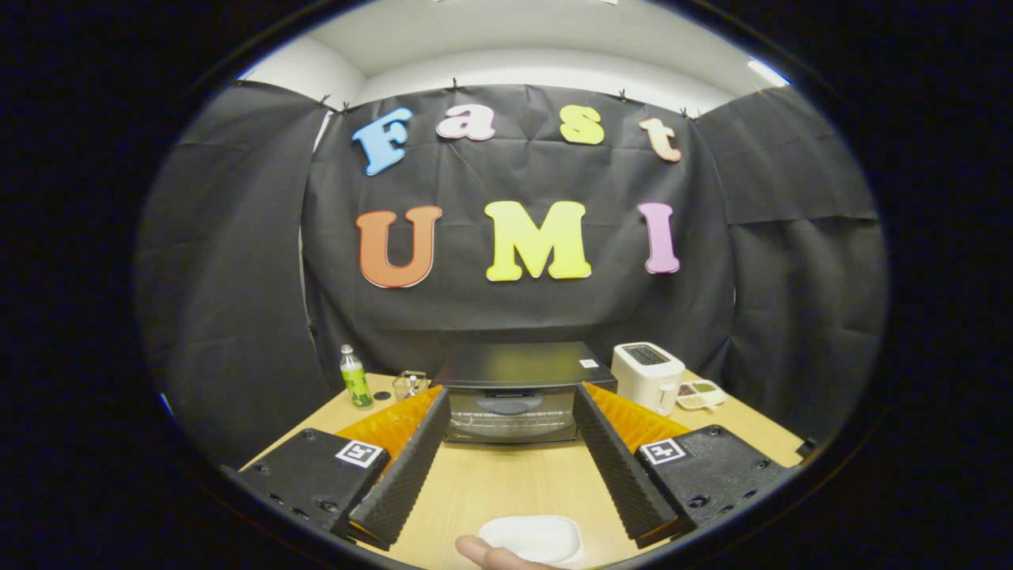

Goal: Open the toaster oven, put the food inside, and close the toaster oven door.

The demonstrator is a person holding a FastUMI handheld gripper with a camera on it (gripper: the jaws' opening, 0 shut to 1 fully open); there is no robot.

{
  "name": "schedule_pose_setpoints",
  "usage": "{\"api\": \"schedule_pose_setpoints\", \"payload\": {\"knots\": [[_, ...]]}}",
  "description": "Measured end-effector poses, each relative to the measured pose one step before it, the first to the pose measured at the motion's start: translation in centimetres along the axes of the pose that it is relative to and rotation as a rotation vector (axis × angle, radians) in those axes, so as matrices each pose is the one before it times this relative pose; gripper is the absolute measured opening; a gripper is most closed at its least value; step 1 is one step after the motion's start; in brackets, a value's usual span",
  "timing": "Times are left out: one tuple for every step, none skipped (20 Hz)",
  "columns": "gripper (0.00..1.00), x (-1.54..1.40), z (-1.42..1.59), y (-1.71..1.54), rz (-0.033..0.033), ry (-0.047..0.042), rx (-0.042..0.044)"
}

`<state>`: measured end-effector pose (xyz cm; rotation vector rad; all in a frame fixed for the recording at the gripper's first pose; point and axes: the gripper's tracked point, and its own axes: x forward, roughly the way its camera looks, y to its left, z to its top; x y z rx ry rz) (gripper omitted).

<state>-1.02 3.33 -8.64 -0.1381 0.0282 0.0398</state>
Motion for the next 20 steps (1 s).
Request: {"api": "schedule_pose_setpoints", "payload": {"knots": [[1.00, -1.361, 0.780, -0.072, -0.00128, -0.01374, -0.00623], [1.00, -1.093, 0.800, 0.183, 0.01486, -0.02028, 0.00475], [1.00, -1.216, 0.713, 0.400, 0.02613, -0.02104, 0.01528], [1.00, -1.091, 0.527, 0.278, 0.02724, -0.01811, 0.02194], [1.00, -0.904, 0.360, -0.070, 0.02045, -0.00981, 0.01650], [1.00, -0.708, -0.092, -0.530, -0.00131, 0.00764, 0.00443], [1.00, -0.602, -0.656, -0.902, -0.01135, 0.03044, -0.00291], [1.00, -0.499, -0.416, -0.564, -0.00434, 0.02047, -0.00846], [1.00, -0.364, -0.216, -0.663, -0.01092, -0.00150, -0.00282], [1.00, -0.251, 0.293, -0.746, -0.01392, -0.02369, 0.01720], [1.00, -0.383, 0.056, -0.637, -0.01573, -0.02225, 0.01596], [1.00, -0.401, -0.163, -0.630, -0.01548, -0.01653, 0.00437], [1.00, -0.690, -0.273, -0.594, -0.01437, -0.01429, -0.00070], [1.00, -0.591, 0.102, -0.033, 0.00301, -0.01510, -0.00226], [1.00, -0.607, 0.249, 0.179, 0.01012, -0.01571, -0.00277], [1.00, -0.605, 0.286, 0.129, 0.01154, -0.01965, -0.00132], [1.00, -0.357, 0.168, -0.047, 0.00502, -0.01437, 0.00036], [1.00, -0.370, 0.253, -0.131, -0.00211, -0.01461, 0.00131], [1.00, -0.344, 0.140, -0.258, -0.00912, -0.01137, 0.00385], [1.00, -0.271, -0.029, -0.202, -0.01230, -0.00351, 0.00609]]}}
